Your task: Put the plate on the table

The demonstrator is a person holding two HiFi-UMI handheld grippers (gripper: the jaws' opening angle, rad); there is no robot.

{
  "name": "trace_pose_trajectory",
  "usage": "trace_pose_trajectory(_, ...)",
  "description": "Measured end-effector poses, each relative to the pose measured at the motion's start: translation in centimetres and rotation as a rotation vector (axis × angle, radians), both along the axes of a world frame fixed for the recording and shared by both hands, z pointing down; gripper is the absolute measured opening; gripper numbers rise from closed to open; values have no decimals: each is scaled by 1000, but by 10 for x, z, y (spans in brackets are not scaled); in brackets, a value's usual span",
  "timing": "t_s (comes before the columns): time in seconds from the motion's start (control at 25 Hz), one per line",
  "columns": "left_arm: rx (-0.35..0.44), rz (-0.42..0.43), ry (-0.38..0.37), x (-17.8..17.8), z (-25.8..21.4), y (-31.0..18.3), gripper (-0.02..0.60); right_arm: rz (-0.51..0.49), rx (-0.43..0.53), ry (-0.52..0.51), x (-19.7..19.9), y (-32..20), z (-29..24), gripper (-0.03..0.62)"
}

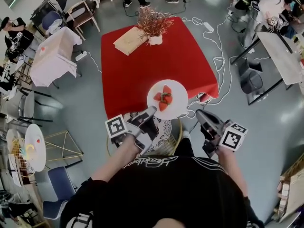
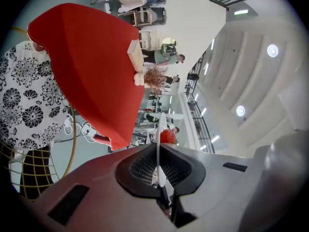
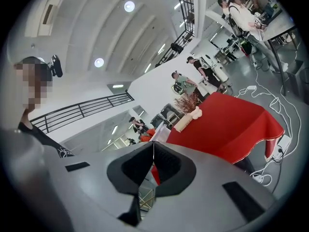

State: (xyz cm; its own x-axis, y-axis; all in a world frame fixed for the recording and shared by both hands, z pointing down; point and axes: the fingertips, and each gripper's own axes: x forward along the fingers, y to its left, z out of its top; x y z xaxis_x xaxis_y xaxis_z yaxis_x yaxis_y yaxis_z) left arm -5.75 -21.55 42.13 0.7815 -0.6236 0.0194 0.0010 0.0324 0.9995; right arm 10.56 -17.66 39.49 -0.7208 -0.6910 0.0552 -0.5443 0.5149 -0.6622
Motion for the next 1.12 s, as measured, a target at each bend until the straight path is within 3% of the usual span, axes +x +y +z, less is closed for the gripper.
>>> trace_pose_trajectory(0.52,-9,-82,19,26,4,-59,17,-86,-50,-10,21,-75,16,8)
trace_pose_trajectory(1.12,23,-118,-2,59,19,-116,17,-103,-145,-41,51,-110,58,8)
